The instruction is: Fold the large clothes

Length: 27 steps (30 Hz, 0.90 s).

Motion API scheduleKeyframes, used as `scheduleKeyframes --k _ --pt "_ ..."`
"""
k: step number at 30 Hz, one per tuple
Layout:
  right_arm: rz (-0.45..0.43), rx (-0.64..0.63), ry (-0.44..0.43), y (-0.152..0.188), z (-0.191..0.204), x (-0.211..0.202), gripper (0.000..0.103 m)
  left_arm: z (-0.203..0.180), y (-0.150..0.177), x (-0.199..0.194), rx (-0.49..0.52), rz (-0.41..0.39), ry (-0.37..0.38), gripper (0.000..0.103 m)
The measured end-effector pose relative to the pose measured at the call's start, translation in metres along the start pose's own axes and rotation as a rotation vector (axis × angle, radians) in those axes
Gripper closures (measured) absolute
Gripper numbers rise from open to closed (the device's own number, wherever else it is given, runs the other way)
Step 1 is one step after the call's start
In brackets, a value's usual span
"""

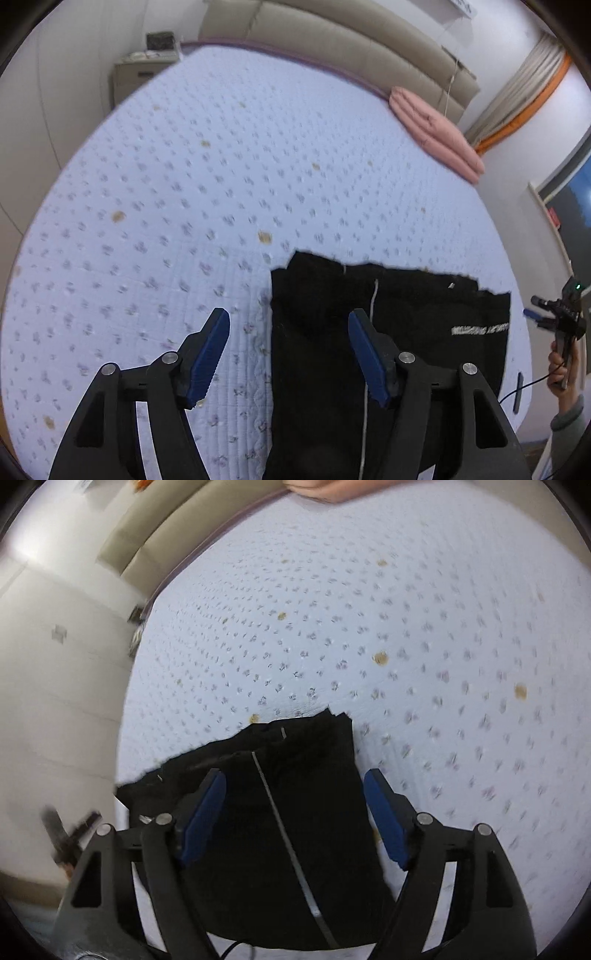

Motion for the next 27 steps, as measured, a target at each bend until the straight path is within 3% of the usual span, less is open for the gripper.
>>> scheduleKeyframes --k 6,10,15,18,20,22,23,24,25,27 --pt "-0.025 -0.276 0.121 -0.004 0.005 0.054 0.028 -0.014 0.0 0.057 0.035 0.064 0.096 0.034" --pt "0.032 -0.318 0.033 -0.011 -0.003 0.078 0.028 -0.009 -0.005 0.07 0.045 0.074 0.133 0.032" --pt "0.093 -0.278 -0.021 -0.015 -0.016 0.098 0.028 0.005 -0.01 0.092 -0.016 0.096 0.239 0.028" --pt "0.127 -0.244 -0.066 -0.013 -0.019 0.106 0.028 0.002 -0.012 0.102 -0.059 0.095 0.377 0.028" --pt "0.14 -0.233 -0.087 -0.011 -0.018 0.109 0.037 0.0 -0.014 0.107 -0.073 0.087 0.393 0.028" --pt "0.143 -0.252 -0.086 -0.006 -0.015 0.11 0.076 0.0 -0.014 0.11 -0.101 0.074 0.4 0.03" --pt "0.137 -0.271 -0.078 -0.003 -0.012 0.108 0.082 0.0 -0.015 0.11 -0.109 0.063 0.395 0.032" --pt "0.119 -0.297 -0.067 0.001 -0.009 0.104 0.088 -0.002 -0.014 0.108 -0.115 0.045 0.387 0.043" --pt "0.101 -0.313 -0.053 0.003 -0.008 0.102 0.09 -0.003 -0.014 0.108 -0.119 0.043 0.388 0.063" --pt "0.058 -0.345 -0.027 0.008 -0.003 0.091 0.092 -0.004 -0.013 0.108 -0.139 0.038 0.401 0.084"
Point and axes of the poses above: each gripper's, at about its wrist camera, not at the fingertips, and x roughly the way its jaws point, z to its left, y to its underside, the point moved 5 cm from there along x, roughly the way its jaws point, and after that the axes turned 13 degrees about x, right-handed, at the moved point
